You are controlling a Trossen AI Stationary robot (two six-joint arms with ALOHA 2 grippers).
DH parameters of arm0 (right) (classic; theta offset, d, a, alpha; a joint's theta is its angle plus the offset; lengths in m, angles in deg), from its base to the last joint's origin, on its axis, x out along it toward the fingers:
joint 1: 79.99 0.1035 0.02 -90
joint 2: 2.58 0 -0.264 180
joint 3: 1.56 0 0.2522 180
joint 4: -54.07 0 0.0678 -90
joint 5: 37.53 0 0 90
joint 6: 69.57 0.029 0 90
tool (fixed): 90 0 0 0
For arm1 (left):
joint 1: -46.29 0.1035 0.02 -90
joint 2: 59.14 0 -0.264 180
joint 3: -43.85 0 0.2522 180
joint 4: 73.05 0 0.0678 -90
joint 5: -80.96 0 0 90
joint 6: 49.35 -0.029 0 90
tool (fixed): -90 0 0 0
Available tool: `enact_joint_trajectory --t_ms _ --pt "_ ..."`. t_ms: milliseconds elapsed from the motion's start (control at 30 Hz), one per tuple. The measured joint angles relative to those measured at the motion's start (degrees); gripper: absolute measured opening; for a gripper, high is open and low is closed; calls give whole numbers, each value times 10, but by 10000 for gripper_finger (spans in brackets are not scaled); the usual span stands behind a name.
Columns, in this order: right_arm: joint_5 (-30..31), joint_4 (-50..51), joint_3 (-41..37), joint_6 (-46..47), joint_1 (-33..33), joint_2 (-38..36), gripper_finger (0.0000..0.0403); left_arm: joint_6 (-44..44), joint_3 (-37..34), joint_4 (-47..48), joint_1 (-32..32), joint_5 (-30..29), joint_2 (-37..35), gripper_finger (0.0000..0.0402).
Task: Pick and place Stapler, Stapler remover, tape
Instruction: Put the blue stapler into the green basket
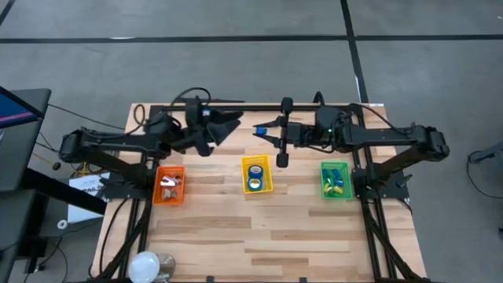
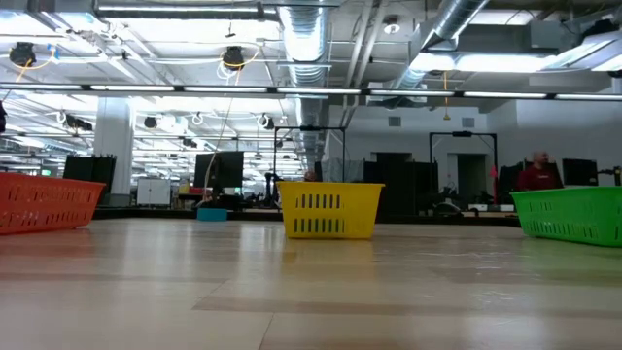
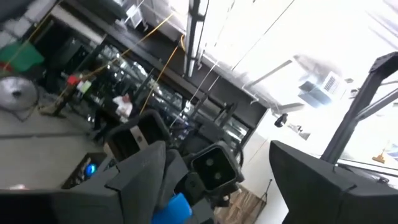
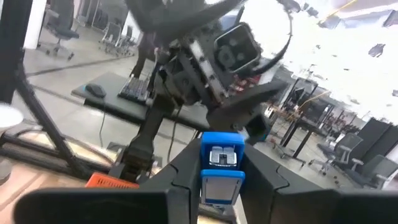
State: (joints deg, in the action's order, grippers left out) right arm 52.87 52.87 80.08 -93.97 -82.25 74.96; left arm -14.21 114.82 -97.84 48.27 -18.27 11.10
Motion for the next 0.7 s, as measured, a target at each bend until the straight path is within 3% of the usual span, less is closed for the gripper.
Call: enact_joint_trajectory --t_ms 200,700 --pt "1 25 1 1 -5 -18 74 -42 0 12 0 0 -32 264" --pt "1 310 0 87 -8 -65 75 -65 0 80 0 1 -38 208"
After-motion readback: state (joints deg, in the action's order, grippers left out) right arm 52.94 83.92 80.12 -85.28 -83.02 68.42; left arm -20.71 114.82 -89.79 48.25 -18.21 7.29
